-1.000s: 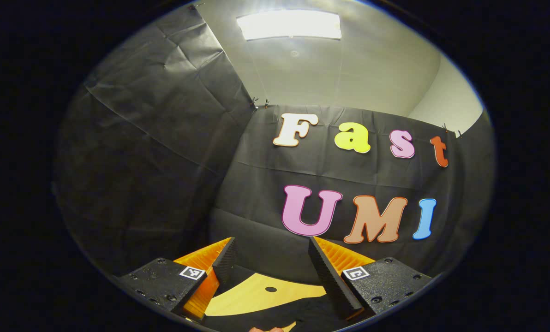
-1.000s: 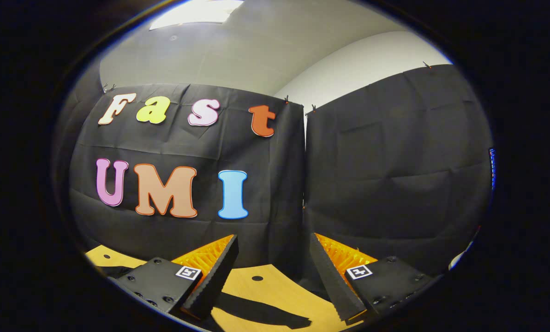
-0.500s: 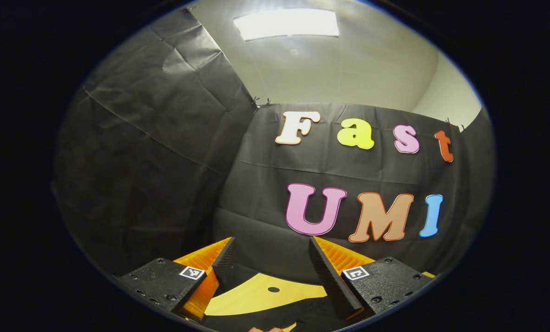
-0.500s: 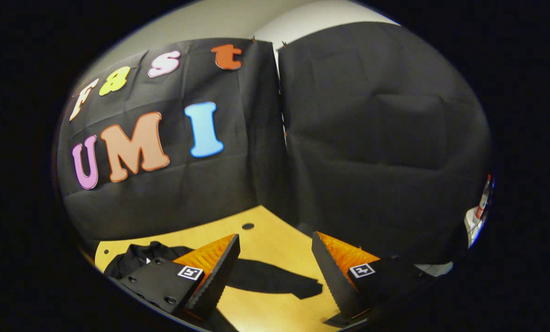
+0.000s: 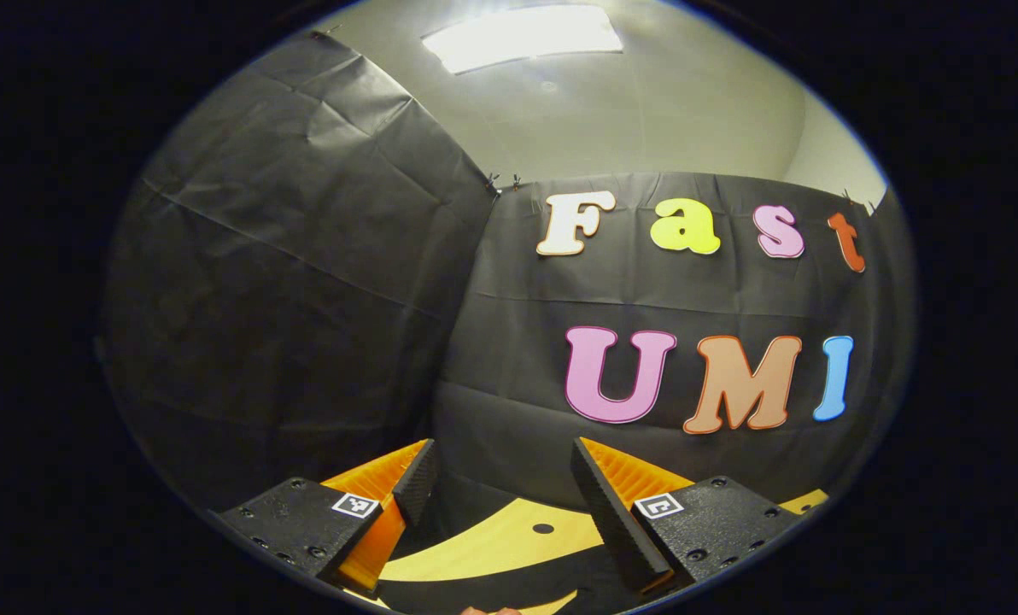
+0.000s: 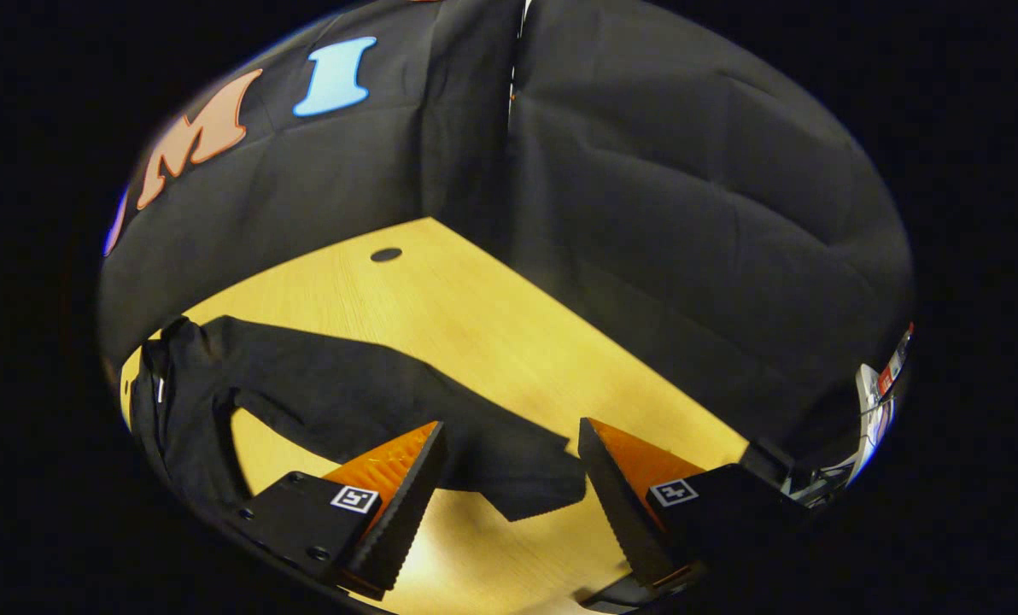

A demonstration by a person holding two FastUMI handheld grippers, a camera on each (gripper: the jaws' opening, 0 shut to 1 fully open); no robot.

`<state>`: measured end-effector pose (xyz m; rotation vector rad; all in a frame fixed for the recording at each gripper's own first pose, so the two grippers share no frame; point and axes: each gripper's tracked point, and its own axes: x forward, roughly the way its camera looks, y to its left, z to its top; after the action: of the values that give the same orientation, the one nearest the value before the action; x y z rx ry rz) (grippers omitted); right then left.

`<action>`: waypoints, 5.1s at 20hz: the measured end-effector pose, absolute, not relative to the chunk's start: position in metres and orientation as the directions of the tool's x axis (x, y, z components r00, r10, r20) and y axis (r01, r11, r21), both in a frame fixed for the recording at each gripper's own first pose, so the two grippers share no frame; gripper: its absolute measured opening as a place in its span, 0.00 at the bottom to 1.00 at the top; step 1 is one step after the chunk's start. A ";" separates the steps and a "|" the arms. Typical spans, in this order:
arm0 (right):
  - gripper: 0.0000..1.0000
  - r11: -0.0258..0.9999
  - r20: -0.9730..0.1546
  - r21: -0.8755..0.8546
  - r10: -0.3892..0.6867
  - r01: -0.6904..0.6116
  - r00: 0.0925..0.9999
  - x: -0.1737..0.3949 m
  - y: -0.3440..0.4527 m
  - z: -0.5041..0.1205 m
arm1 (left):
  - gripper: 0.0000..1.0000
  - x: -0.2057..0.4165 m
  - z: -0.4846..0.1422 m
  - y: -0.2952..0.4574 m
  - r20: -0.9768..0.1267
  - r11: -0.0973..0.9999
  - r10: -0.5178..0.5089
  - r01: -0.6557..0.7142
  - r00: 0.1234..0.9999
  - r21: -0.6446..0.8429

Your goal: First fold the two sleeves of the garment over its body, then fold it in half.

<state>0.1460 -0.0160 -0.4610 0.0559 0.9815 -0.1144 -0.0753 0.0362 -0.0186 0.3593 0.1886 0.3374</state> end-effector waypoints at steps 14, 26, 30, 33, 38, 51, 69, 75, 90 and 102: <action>0.18 0.992 -0.855 0.109 0.061 0.063 0.514 0.151 0.015 -0.481 | 0.91 -0.081 -0.010 0.023 -0.120 0.893 0.323 -0.260 0.939 0.369; 0.07 0.987 -0.696 0.140 0.154 -0.078 0.701 0.230 0.090 -0.341 | 0.91 -0.113 -0.003 0.067 -0.126 0.889 0.389 -0.335 0.913 0.312; 0.07 0.954 -0.613 0.151 0.296 -0.258 0.732 0.234 0.208 -0.290 | 0.91 -0.134 -0.004 0.099 -0.150 0.873 0.441 -0.385 0.885 0.300; 0.07 0.883 -0.569 0.209 0.460 -0.421 0.682 0.210 0.326 -0.263 | 0.93 -0.148 0.014 0.120 -0.127 0.845 0.468 -0.401 0.874 0.353; 0.10 0.758 -0.549 0.291 0.632 -0.584 0.547 0.147 0.486 -0.261 | 0.91 -0.175 0.042 0.160 -0.087 0.792 0.535 -0.463 0.840 0.398; 0.18 0.653 -0.713 0.378 0.658 -0.656 0.244 0.113 0.576 -0.436 | 0.92 -0.220 0.039 0.217 -0.146 0.687 0.670 -0.534 0.728 0.493; 0.98 0.681 -0.362 0.281 0.727 -0.676 0.583 0.200 0.383 -0.216 | 0.93 -0.222 -0.210 0.226 -0.551 0.852 0.515 -0.318 0.657 0.417; 0.97 0.850 -0.286 0.197 0.527 -0.490 0.800 0.225 0.211 -0.175 | 0.94 -0.272 -0.317 0.248 -0.716 0.851 0.524 -0.295 0.460 0.434; 0.94 0.986 -0.158 0.097 0.153 -0.139 0.975 0.232 0.017 -0.093 | 0.92 -0.292 -0.355 0.259 -0.739 0.824 0.567 -0.265 0.364 0.501; 0.97 0.986 -0.193 0.124 0.135 -0.113 0.972 0.227 -0.008 -0.103 | 0.00 -0.277 -0.367 0.243 -0.752 0.858 0.513 -0.211 0.414 0.469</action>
<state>0.2272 -0.0082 -0.1032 0.1123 0.2026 0.1255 -0.2769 0.2426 -0.3668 0.3243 1.0518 0.4647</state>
